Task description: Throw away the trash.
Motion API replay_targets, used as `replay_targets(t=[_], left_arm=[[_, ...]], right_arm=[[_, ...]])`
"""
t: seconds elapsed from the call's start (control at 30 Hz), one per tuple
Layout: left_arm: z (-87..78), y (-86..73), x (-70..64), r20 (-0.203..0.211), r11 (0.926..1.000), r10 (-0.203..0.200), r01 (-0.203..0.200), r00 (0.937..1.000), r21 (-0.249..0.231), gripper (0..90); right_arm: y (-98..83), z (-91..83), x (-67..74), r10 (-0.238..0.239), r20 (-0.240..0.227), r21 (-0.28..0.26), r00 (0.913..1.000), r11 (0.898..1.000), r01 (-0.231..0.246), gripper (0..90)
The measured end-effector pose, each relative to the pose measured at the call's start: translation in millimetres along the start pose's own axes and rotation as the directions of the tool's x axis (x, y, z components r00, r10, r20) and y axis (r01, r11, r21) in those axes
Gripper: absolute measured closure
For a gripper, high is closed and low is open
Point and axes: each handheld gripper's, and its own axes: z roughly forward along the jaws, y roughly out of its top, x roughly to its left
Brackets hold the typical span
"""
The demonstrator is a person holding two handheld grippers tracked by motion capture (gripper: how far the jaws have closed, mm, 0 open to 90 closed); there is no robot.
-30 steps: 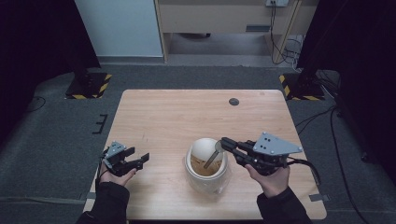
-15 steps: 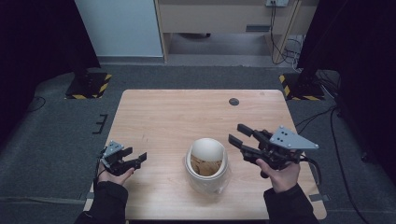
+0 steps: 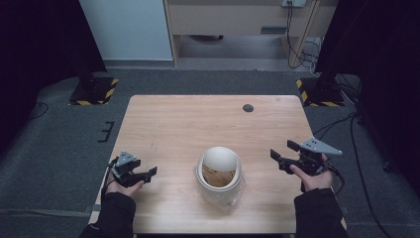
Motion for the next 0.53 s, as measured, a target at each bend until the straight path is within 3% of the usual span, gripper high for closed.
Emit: replay_targets(t=[0.03,0.07,0.1,0.13,0.17,0.27,0.37,0.53], left_arm=[[3.2,-1.8,-0.6,-0.001,0.9997,0.01,-0.01,0.9999,0.02,20.4],[3.2,-1.8,-0.6,-0.001,0.9997,0.01,-0.01,0.9999,0.02,20.1],[6.1,-3.4,-0.9,-0.007,0.998,0.035,-0.034,0.9994,0.053,19.4],[6.1,-3.4,-0.9,-0.007,0.998,0.035,-0.034,0.9994,0.053,19.1],[9.0,-4.9,-1.4,-0.015,0.9948,0.061,-0.059,0.998,0.083,18.4],[12.6,-6.4,-2.1,-0.016,0.9899,0.084,-0.081,0.9964,0.116,17.2],[17.9,-7.9,-3.4,-0.018,0.9833,0.108,-0.104,0.994,0.149,16.1],[20.7,-9.6,-1.7,-0.023,0.9792,0.113,-0.108,0.9933,0.172,14.7]], right_arm=[[-13.1,5.1,-8.1,0.005,0.018,0.057,0.9998,0.998,-0.006,20.4],[-13.1,5.1,-8.1,0.005,0.018,0.057,0.9998,0.998,-0.006,20.4],[-26.8,11.2,-17.7,0.002,0.049,0.115,0.9988,0.993,-0.007,19.3],[-26.8,11.2,-17.7,0.002,0.049,0.115,0.9988,0.993,-0.007,19.3],[-36.6,15.5,-25.3,-0.005,0.07,0.161,0.9975,0.987,-0.006,18.2],[-44.6,18.7,-30.0,0.0,0.086,0.188,0.9963,0.982,-0.016,17.2],[-58.2,24.8,-41.1,-0.004,0.114,0.253,0.9934,0.967,-0.025,15.4],[-66.0,29.2,-50.9,0.005,0.138,0.272,0.9904,0.961,-0.043,14.5]])
